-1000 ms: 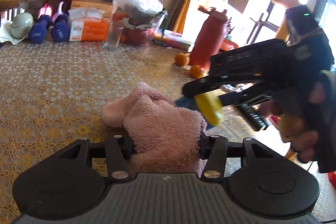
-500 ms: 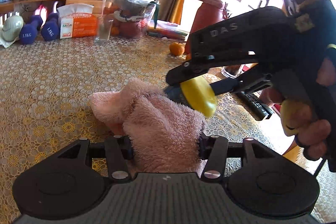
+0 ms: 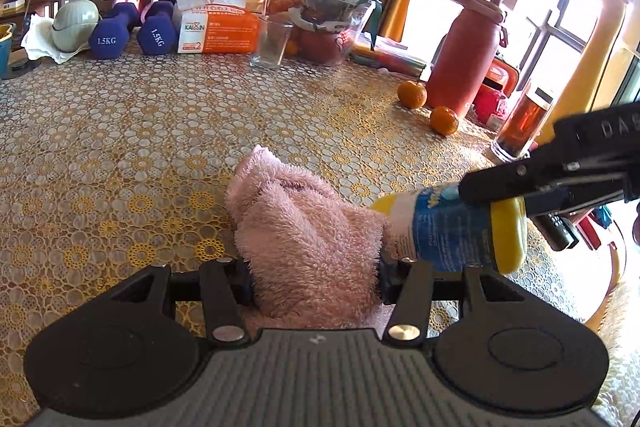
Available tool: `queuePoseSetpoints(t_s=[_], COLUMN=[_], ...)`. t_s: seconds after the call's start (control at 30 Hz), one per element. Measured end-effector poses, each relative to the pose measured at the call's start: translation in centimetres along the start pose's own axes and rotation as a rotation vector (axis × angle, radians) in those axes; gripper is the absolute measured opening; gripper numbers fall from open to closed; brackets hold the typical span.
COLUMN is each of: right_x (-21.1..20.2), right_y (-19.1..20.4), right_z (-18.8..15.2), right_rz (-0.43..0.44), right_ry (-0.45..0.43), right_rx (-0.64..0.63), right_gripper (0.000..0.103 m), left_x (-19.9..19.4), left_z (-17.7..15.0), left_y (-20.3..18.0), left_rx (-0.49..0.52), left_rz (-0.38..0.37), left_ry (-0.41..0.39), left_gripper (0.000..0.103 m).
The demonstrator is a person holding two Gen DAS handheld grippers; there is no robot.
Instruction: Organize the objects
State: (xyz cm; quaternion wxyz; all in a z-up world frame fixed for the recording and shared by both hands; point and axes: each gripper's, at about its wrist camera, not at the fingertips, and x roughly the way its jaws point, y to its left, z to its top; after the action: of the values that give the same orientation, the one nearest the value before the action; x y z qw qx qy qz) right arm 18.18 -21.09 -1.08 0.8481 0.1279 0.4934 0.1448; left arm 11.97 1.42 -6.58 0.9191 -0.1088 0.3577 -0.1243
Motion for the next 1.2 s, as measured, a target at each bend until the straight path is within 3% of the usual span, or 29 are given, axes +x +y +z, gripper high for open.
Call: queuePoseSetpoints(t_s=[0.13,0.43,0.6,0.87,1.2], right_x=[-0.2,-0.4,-0.7,-0.7,-0.7], right_y=[-1.4,-3.0,-5.0,-6.1,-2.9], right_z=[-0.9,-0.8,-0.8,-0.7,2.4], right_rz=[0.049,0.088,0.106,0.122,-0.002], right_ry=[0.028,0.019,0.004,0.001,0.094], right_rx=[0.009,0.1,0.176,0.193,0.083], right_gripper=[0.059,0.059,0.059,0.059,0.059], left_x=[-1.3,-4.0,-2.1,1.2,-1.4], left_z=[0.3,-0.2,0.7,1.0,0.3], left_y=[0.3,-5.9,-6.6,-4.6,-3.9], left_rx=[0.005,0.184,0.189,0.152,0.157], left_rz=[-0.009,-0.189,-0.159,-0.03,-0.06], left_ry=[-0.021,-0.07,-0.06,0.004,-0.043], left_gripper=[0.052,0.052,0.052,0.052,0.052])
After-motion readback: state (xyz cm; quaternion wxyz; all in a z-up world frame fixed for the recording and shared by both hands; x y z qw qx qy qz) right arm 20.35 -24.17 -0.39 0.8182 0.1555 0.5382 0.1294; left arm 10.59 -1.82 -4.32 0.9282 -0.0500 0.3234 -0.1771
